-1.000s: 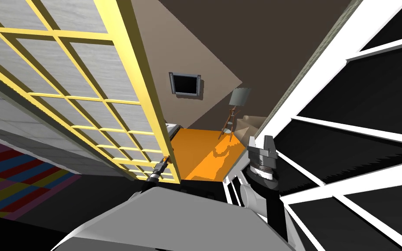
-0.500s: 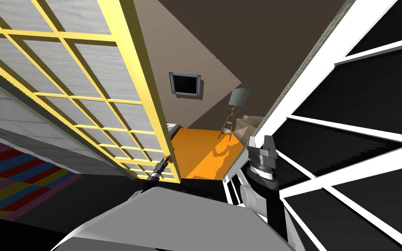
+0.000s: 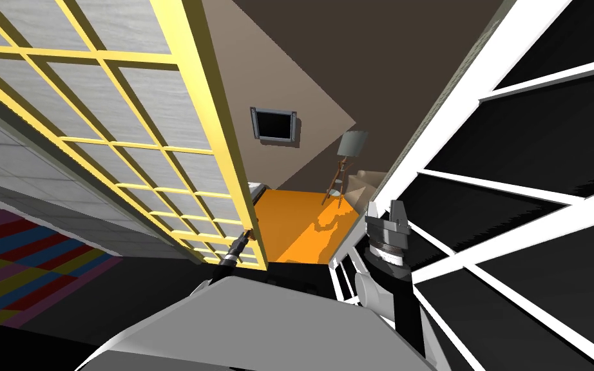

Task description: Pull the door open

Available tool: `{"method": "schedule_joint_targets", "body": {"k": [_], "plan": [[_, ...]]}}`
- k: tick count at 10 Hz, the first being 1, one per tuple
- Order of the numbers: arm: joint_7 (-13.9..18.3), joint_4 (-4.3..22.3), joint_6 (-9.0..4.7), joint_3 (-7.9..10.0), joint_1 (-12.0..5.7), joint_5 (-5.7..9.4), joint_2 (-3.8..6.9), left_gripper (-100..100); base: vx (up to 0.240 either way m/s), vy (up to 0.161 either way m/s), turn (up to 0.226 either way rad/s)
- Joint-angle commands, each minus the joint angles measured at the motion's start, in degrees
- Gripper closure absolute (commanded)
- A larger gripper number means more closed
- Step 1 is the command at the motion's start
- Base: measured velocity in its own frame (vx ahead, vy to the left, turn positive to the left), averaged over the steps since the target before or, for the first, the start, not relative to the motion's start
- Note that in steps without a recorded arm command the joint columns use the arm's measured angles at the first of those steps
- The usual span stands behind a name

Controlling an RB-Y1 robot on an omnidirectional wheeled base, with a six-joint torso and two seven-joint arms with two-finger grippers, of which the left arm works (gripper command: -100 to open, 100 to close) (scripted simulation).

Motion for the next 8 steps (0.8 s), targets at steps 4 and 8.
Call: {"method": "schedule_joint_targets", "body": {"k": [4,8], "plan": [[5.5,0.7,0.22,-2.06,-0.8,1.54,-0.54,100,-0.042,0.011,-0.015],[12.3,1.2,0.5,-4.04,-1.7,4.22,-0.35,100,-0.051,0.012,-0.02]]}}
